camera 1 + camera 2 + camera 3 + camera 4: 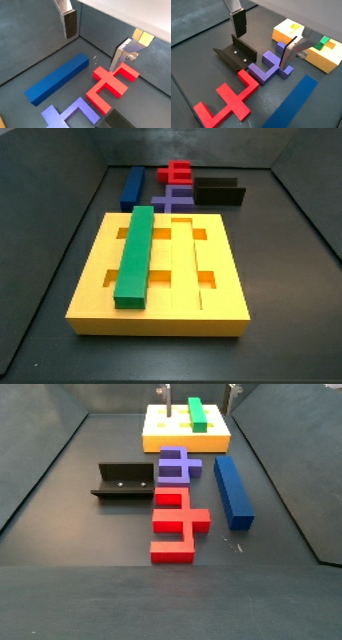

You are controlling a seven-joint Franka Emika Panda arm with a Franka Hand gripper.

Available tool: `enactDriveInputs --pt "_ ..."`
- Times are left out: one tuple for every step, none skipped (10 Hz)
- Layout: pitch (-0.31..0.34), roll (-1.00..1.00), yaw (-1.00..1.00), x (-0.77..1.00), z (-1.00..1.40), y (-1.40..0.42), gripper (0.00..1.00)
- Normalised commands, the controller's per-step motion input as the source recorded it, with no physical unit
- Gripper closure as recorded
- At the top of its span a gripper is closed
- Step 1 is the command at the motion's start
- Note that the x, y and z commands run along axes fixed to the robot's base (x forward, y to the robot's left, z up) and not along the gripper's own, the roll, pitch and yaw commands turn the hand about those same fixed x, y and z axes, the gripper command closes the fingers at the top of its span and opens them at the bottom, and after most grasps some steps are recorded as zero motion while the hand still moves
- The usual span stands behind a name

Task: Pick up the blue object. Move up. Move to above the board. Insert the blue object.
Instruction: Pick up the blue object.

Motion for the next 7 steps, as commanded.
enactDriveInputs --pt "0.000 -0.01 0.00 0.01 0.00 0.00 0.00" --pt "-0.171 -0.20 0.00 0.00 -0.59 0.00 0.00" --pt "-0.176 -0.05 0.00 -0.08 -0.82 -0.14 0.00" --pt "-0.147 0.02 0.06 -0.40 -0.92 -0.34 0.00" --pt "-0.164 0.08 0.06 -0.45 -0.89 -0.39 0.00" --pt "-0.200 0.12 0.09 -0.42 -0.81 -0.41 0.00" --pt "-0.213 0.18 0.07 -0.41 -0.75 -0.42 0.00"
